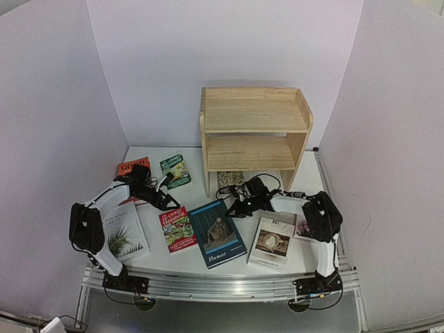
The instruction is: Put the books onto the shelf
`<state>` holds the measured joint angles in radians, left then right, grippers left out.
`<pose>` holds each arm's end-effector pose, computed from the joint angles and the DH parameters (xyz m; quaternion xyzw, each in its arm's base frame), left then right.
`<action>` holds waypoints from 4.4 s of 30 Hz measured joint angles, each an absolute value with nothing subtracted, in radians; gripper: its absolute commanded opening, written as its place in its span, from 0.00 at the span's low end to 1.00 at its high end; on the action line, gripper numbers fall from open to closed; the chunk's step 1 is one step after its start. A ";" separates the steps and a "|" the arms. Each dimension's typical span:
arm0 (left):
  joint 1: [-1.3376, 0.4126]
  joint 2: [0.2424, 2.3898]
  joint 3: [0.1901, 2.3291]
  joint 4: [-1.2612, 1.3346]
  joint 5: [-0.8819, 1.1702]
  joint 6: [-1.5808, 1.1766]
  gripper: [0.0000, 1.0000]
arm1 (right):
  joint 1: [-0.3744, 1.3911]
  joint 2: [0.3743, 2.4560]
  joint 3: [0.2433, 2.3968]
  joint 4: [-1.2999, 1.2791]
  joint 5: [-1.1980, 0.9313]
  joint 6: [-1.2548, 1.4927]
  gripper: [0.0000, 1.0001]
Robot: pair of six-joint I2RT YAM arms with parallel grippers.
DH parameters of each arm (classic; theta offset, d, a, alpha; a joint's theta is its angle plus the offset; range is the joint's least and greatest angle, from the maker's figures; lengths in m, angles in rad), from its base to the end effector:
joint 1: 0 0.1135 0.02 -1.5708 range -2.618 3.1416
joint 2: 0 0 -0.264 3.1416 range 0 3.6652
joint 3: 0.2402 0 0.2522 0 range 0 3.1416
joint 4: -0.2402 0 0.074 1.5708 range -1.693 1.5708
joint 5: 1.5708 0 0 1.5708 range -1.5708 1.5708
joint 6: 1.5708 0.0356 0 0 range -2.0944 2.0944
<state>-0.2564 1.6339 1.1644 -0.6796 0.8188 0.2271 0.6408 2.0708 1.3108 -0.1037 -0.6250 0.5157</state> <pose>0.3054 -0.1069 0.2299 0.2956 0.8510 -0.3920 0.1863 0.3341 0.2751 0.1417 -0.1620 0.8843 0.4216 0.1183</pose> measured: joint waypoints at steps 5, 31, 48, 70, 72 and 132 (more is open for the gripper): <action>-0.285 1.713 1.283 -0.796 0.877 0.348 1.00 | 0.662 1.940 1.290 -0.108 -0.622 0.453 0.00; -0.386 1.823 1.511 -0.966 1.057 0.622 0.83 | 0.684 1.791 1.397 -0.107 -0.747 0.228 0.00; -0.387 1.816 1.623 -1.096 1.124 0.537 0.19 | 0.695 1.793 1.482 -0.133 -0.652 0.149 0.65; -0.180 1.425 1.329 -0.910 0.566 -0.471 0.20 | 1.302 2.105 1.875 -0.034 0.461 -0.225 0.89; -0.181 1.425 1.326 -0.916 0.542 -0.513 0.20 | 1.307 2.157 1.888 -0.008 0.485 -0.252 0.92; -0.167 0.790 1.043 -0.471 -0.114 -0.078 0.92 | 0.785 1.978 2.658 -0.240 0.024 0.015 0.08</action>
<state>-0.1673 0.7901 1.0432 -0.4712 -0.1139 -0.0779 0.7854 1.9784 2.6576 -0.2395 0.0242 0.0150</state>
